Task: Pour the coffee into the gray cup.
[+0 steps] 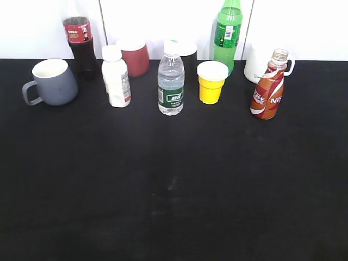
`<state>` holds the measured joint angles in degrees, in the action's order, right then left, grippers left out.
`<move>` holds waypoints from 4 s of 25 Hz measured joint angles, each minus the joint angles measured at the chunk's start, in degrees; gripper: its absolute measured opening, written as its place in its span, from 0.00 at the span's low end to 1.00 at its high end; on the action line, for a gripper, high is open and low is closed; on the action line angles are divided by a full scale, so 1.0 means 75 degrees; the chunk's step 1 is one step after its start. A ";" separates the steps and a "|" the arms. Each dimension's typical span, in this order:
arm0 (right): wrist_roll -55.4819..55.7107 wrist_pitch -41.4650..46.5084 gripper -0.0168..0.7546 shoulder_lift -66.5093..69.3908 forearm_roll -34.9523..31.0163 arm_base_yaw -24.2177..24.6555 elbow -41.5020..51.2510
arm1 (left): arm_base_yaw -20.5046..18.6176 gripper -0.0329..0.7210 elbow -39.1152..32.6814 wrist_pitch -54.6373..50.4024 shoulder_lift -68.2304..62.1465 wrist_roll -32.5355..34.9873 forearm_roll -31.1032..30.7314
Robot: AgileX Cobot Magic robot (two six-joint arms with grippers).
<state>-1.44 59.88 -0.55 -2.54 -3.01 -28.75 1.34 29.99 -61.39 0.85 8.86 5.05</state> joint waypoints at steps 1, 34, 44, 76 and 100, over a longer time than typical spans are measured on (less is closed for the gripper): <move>0.0000 0.0000 0.78 0.0000 0.0000 0.0000 0.0000 | 0.0000 0.33 0.0000 0.0000 0.0000 0.0000 0.0000; 0.0000 0.0000 0.78 0.0000 0.0000 0.0000 0.0000 | 0.0000 0.70 -0.0926 0.7111 -0.2769 0.0000 0.0713; 0.0000 0.0000 0.78 0.0000 -0.0055 0.0000 0.0000 | 0.0000 0.70 -0.1331 1.3309 -1.0365 0.0000 0.0802; 0.0000 0.0000 0.78 0.0000 -0.0078 0.0000 0.0000 | -0.0434 0.13 0.3910 1.4684 -1.7319 -0.0493 -0.0439; 0.0151 -1.2002 0.78 0.8048 -0.0121 0.0000 0.1895 | 0.2102 0.09 -0.0394 1.6032 -1.2381 -0.0747 -0.2353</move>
<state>-0.30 -30.14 59.81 -3.45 -3.01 -14.54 17.10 27.03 58.86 -92.01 3.26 -12.59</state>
